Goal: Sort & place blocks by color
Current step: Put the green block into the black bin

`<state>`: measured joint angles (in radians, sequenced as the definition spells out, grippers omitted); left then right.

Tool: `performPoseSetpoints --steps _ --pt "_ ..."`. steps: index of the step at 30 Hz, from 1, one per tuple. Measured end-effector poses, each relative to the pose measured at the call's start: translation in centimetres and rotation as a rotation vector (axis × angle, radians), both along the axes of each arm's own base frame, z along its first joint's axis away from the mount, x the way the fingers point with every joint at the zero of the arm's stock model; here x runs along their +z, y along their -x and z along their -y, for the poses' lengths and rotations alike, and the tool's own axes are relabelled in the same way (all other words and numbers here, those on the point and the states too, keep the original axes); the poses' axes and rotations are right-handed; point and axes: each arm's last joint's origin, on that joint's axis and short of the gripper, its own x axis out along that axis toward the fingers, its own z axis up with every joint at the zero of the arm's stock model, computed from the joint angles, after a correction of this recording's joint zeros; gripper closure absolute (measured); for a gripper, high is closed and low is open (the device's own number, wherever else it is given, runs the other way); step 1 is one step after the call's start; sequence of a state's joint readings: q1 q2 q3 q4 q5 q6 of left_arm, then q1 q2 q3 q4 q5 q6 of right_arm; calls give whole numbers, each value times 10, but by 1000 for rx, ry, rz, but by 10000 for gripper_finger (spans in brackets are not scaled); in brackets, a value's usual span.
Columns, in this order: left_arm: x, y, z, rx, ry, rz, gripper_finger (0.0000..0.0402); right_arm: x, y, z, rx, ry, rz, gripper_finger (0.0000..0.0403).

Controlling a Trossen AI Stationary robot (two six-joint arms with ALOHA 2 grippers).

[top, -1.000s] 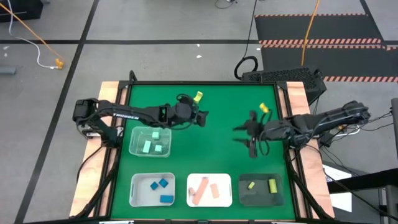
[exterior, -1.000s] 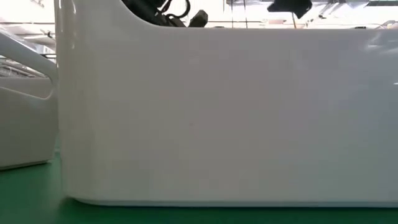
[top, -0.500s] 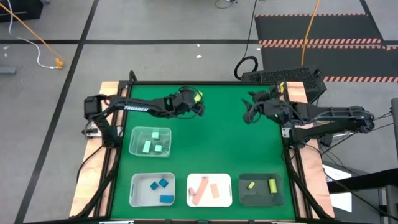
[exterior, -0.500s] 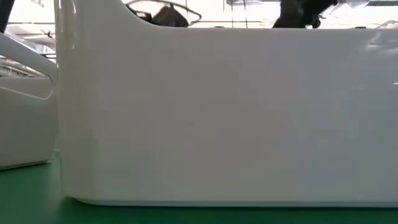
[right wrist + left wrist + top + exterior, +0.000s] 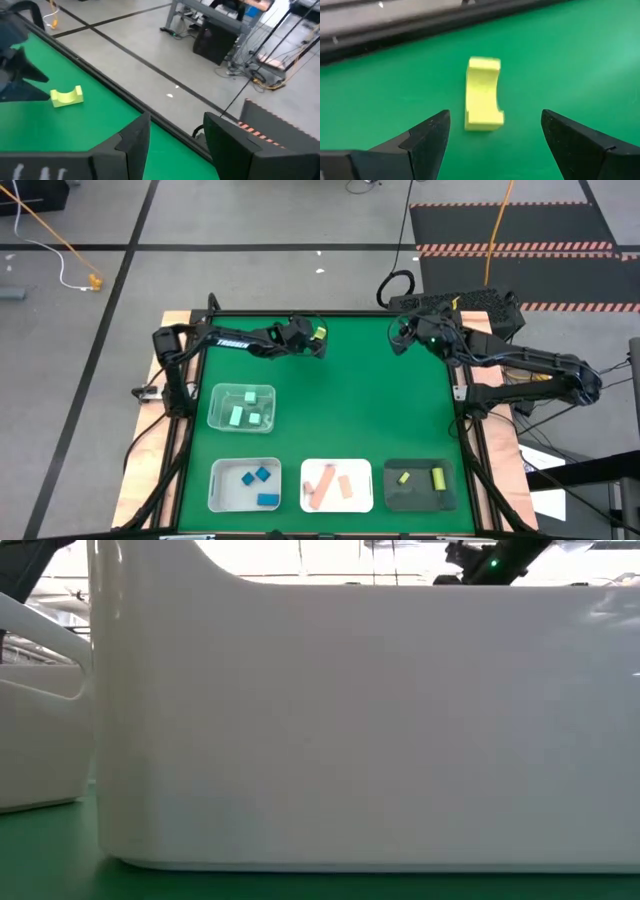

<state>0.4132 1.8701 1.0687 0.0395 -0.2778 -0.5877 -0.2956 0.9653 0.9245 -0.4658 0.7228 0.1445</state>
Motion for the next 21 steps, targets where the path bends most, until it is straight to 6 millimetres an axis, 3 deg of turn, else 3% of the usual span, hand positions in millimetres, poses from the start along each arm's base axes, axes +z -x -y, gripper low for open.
performPoseSetpoints --steps 9,21 --pt "-16 1 -10 -37 35 -29 90 -1 2 10 38 -66 25 227" --pt "-20 5 -23 -88 44 -33 90 0 3 12 25 -62 40 227"
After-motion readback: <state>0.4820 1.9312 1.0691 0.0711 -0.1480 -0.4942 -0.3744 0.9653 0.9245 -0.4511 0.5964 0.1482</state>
